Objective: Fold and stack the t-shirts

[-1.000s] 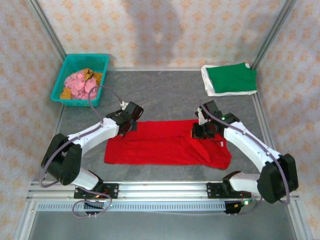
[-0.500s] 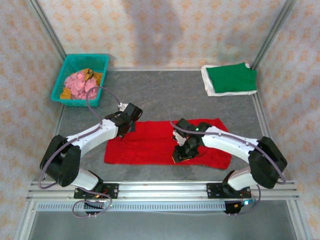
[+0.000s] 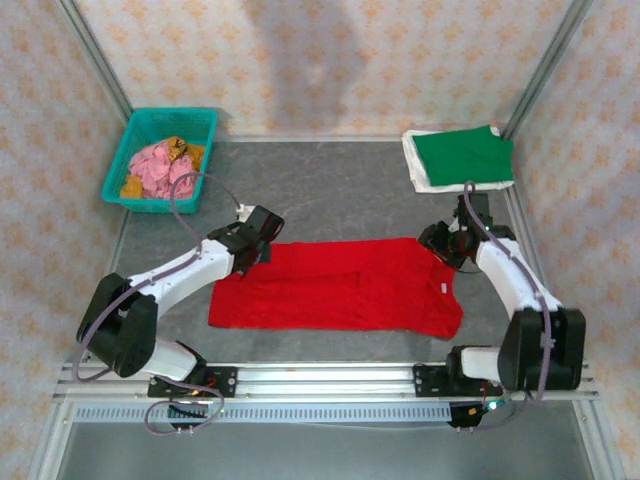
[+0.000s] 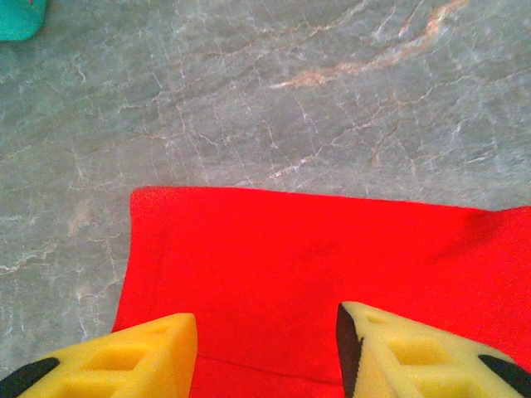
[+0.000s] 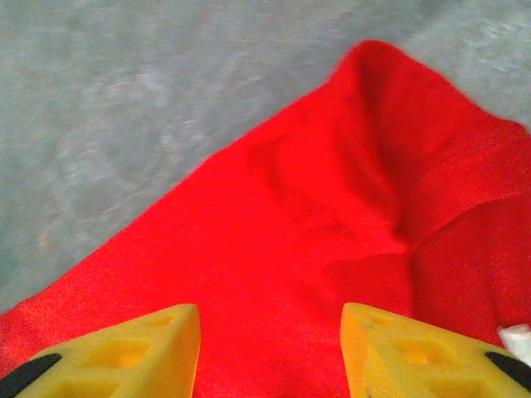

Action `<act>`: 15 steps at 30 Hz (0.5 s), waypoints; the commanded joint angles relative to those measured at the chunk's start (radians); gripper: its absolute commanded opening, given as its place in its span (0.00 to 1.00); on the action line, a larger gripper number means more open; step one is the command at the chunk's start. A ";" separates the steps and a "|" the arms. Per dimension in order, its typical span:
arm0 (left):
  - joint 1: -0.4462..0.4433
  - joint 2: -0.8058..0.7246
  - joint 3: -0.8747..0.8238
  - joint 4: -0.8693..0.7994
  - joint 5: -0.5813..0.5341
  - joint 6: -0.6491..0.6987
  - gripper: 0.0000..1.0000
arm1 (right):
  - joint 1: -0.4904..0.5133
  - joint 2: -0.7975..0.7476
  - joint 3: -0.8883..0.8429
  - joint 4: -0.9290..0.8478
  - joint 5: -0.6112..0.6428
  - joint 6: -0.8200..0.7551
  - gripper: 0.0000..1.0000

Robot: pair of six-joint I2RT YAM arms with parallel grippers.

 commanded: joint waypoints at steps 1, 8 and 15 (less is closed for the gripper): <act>0.007 -0.049 -0.011 0.007 -0.036 0.018 0.48 | -0.040 0.052 -0.004 0.043 0.010 -0.018 0.47; 0.123 -0.050 -0.071 0.044 0.068 -0.046 0.49 | -0.061 0.182 0.019 0.109 -0.031 -0.040 0.48; 0.194 -0.007 -0.078 0.052 0.118 -0.051 0.49 | -0.060 0.236 0.032 0.132 -0.093 -0.051 0.46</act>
